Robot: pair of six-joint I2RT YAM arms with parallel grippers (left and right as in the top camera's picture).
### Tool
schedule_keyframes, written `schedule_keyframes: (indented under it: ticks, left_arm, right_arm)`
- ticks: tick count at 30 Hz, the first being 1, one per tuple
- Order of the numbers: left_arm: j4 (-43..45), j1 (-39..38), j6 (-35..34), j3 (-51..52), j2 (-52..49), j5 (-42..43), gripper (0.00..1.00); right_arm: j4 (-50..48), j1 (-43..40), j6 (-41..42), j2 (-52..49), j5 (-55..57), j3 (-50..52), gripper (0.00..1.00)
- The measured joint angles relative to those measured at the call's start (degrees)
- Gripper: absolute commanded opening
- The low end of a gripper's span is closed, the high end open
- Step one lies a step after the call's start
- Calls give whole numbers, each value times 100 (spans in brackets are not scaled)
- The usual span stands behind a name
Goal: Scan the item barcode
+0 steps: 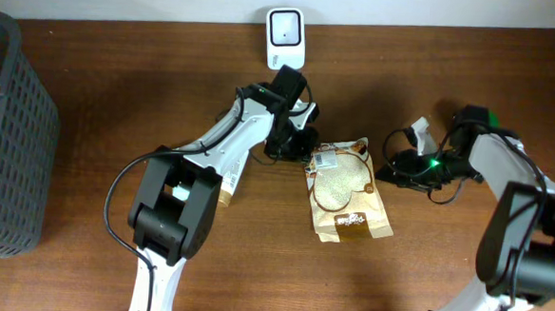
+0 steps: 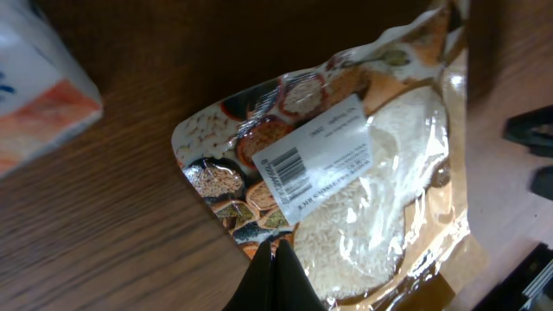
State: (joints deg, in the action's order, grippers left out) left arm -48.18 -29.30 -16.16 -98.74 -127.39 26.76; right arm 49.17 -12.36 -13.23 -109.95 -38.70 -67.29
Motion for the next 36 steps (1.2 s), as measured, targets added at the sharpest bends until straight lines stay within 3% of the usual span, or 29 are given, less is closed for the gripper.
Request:
schedule_keyframes:
  ticks: [12,20,30,36]
  left_arm:
    - [745,-240,-656,710,2,35,0]
    - [750,-227,-728,721,2,39,0]
    - [730,-164,-730,726,76,24,0]
    - [732,-164,-728,726,85,24,0]
  right_arm:
    - [-190,39,-2,-433,-326,0,49]
    - [-634,782,293,-793,-975,-136,48]
    - [-1364,1377,1115,-1102,-1537,-149,25]
    - [-1650,1414,1521,-1130,-1541,-107,23]
